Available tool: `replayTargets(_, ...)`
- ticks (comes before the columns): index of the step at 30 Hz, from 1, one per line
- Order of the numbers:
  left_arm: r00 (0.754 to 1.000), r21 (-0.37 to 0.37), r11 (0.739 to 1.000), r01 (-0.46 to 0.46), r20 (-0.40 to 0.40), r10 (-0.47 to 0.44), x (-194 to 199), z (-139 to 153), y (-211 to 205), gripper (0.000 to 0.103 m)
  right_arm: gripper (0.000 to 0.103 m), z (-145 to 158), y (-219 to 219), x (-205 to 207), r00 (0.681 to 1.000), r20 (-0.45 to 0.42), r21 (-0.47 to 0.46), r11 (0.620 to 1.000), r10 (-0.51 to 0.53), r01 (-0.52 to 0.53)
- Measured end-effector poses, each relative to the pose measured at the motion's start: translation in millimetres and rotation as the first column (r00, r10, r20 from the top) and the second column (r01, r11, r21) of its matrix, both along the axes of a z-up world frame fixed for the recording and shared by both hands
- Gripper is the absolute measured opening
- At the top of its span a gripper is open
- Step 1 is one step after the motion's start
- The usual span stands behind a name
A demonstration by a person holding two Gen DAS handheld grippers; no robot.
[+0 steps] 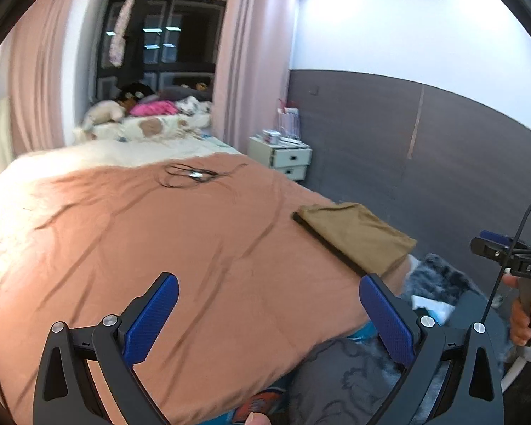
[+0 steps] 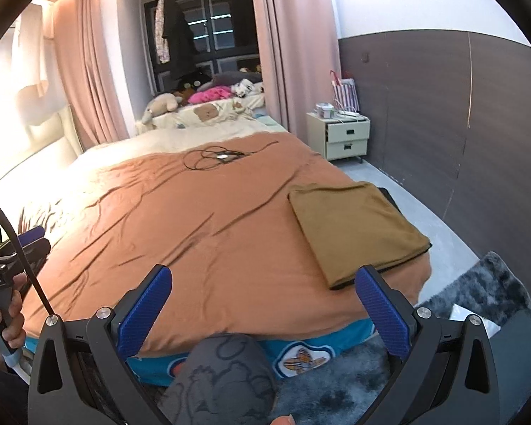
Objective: Fold small clothes
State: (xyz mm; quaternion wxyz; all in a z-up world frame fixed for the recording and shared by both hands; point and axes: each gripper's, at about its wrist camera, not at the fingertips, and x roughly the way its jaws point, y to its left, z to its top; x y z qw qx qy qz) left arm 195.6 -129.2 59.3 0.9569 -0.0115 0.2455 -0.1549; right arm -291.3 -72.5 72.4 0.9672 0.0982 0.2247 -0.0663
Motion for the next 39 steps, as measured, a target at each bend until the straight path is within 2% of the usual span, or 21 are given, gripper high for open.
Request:
replayTargets(16,0.991,0.016,0.992,-0.127,0.055,0.126,-79,-14,53,0.103,0.103,-37,45,-21,0.998,0.05,-0.023,0.999,0.038,-0.037)
replayTargets(30,0.983,0.012,0.984,-0.177,0.052,0.176,-120,-46,76,0.103,0.103,-66,79,-24,0.998,0.018,-0.029,0.998,0.062,-0.061)
replayTargets(39,0.981,0.023,0.982,-0.187,0.047,0.186,-131,-66,77,0.103,0.103,-75,86,-28,0.999,0.026,-0.018,0.999,0.034,-0.033)
